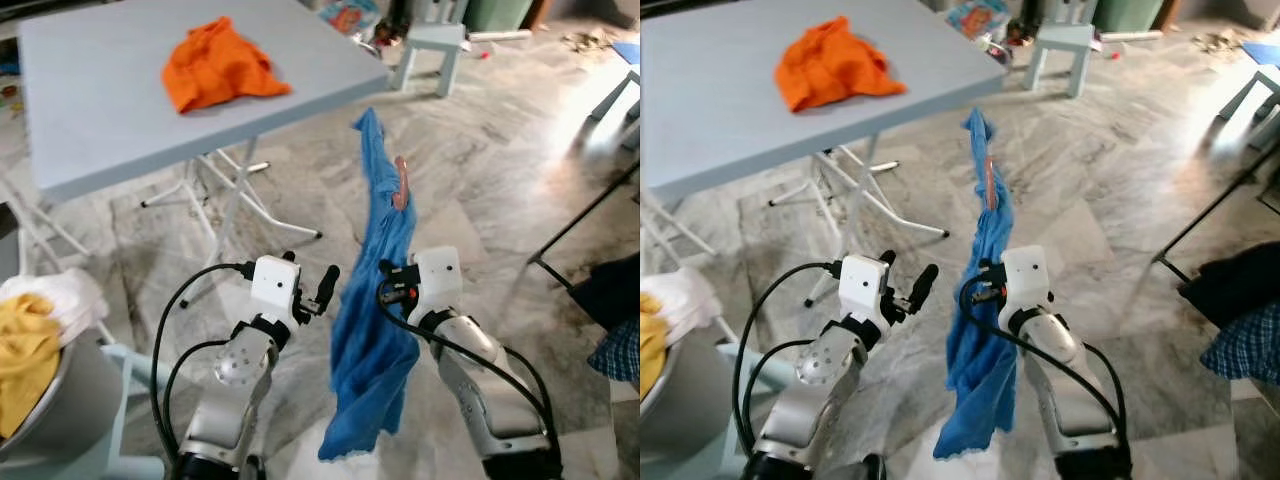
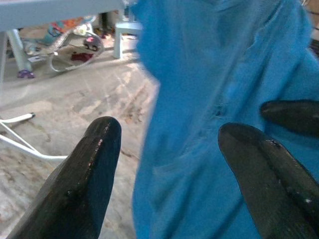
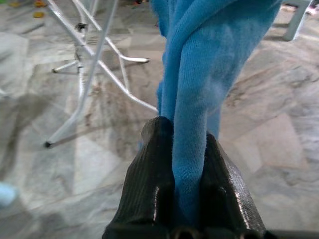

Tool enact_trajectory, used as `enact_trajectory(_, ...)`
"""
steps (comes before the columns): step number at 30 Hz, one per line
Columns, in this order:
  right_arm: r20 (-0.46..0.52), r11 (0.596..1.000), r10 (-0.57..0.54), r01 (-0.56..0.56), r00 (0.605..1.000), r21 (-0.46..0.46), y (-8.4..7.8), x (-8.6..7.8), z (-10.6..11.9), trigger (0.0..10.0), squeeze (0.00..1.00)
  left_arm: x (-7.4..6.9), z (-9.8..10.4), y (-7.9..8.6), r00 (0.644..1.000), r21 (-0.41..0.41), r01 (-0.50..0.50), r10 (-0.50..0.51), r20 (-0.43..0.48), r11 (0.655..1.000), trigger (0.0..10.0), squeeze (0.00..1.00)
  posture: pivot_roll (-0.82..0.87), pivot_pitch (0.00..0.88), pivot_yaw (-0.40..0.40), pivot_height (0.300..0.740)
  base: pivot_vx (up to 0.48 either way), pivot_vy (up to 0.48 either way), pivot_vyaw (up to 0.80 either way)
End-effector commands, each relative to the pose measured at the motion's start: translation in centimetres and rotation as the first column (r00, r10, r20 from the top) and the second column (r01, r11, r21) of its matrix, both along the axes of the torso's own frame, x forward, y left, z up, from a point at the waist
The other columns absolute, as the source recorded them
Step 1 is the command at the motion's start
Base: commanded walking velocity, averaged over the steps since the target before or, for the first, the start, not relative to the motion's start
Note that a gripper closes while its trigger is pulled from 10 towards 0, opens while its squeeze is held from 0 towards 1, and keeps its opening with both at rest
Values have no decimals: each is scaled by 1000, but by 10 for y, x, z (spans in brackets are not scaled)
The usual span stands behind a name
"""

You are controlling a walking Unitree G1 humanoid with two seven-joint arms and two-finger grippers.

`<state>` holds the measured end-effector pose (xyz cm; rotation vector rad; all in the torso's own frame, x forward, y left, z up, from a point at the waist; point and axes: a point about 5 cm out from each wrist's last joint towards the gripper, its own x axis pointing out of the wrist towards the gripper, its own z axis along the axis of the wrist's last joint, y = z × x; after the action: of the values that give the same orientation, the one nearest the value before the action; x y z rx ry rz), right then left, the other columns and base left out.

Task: Hang hanger

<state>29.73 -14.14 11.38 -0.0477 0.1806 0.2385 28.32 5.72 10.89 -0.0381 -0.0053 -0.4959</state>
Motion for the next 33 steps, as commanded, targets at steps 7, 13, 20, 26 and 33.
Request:
enact_trajectory(7,51,998,49,-50,998,23,18,-1,10,10000,0,0,-4,4,999,6,-31,31,-18,1000,10000,0,-9,170,-31,740,377,0,0)
enact_trajectory(13,56,999,45,-46,997,22,16,-1,10,10000,0,0,-5,2,1000,10,-24,24,-19,1000,10000,0,-17,166,-29,740,356,0,0)
enact_trajectory(20,59,999,47,-48,997,17,15,0,11,10000,0,1,-5,1,999,13,-32,32,-24,999,10000,0,-19,162,-33,740,316,0,0)
enact_trajectory(26,57,998,61,-63,997,20,16,0,11,10000,0,3,-9,4,996,51,-79,80,-28,996,10000,0,-17,160,-42,740,0,0,0)
enact_trajectory(33,74,995,96,-97,993,3,18,0,14,10000,0,4,-10,4,996,72,-89,90,-20,993,10000,0,-17,161,-44,740,0,0,403)
